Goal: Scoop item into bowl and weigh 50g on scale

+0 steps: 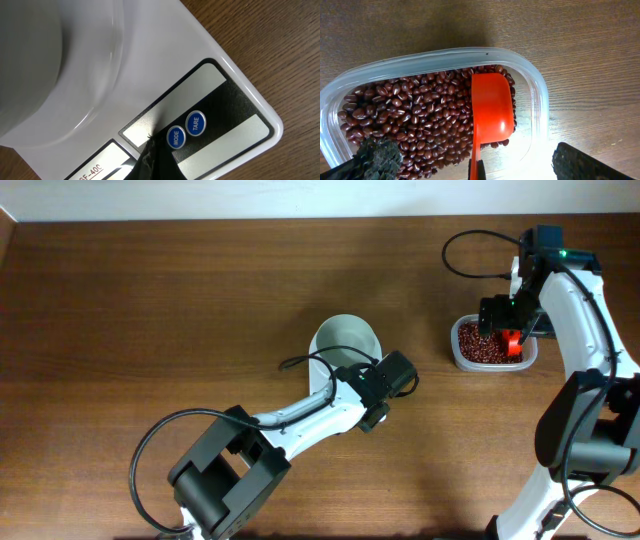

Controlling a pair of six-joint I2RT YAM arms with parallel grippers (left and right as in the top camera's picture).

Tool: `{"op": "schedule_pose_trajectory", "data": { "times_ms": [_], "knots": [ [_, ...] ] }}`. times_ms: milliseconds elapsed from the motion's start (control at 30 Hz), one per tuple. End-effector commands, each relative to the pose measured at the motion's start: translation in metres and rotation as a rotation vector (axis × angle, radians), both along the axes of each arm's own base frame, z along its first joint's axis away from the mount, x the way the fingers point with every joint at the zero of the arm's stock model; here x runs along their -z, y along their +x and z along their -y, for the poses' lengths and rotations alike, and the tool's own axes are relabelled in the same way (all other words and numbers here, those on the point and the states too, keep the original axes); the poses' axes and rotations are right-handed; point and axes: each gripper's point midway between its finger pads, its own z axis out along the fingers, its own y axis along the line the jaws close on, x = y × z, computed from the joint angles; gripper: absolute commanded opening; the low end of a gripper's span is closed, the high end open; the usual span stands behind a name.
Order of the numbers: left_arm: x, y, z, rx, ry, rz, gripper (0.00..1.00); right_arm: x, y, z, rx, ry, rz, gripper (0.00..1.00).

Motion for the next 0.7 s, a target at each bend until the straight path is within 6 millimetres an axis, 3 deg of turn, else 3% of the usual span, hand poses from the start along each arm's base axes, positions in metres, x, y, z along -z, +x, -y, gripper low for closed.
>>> {"op": "schedule_pose_trajectory", "data": {
  "times_ms": [0,467,567,667],
  "knots": [
    [0.014,0.002,-0.006,-0.028,0.021,-0.028,0.00,0.006,-0.002,0.000,-0.002,-0.010,-0.020,0.99],
    [0.009,0.007,-0.005,-0.039,0.003,-0.025,0.00,0.006,-0.002,0.000,-0.002,-0.010,-0.020,0.99],
    [-0.034,0.004,0.008,-0.013,-0.074,0.002,0.00,0.006,-0.002,0.000,-0.002,-0.010,-0.020,0.99],
    [-0.133,-0.003,0.012,-0.031,-0.273,0.100,0.00,0.006,-0.002,0.000,-0.002,-0.010,-0.020,0.99]
  ]
}}
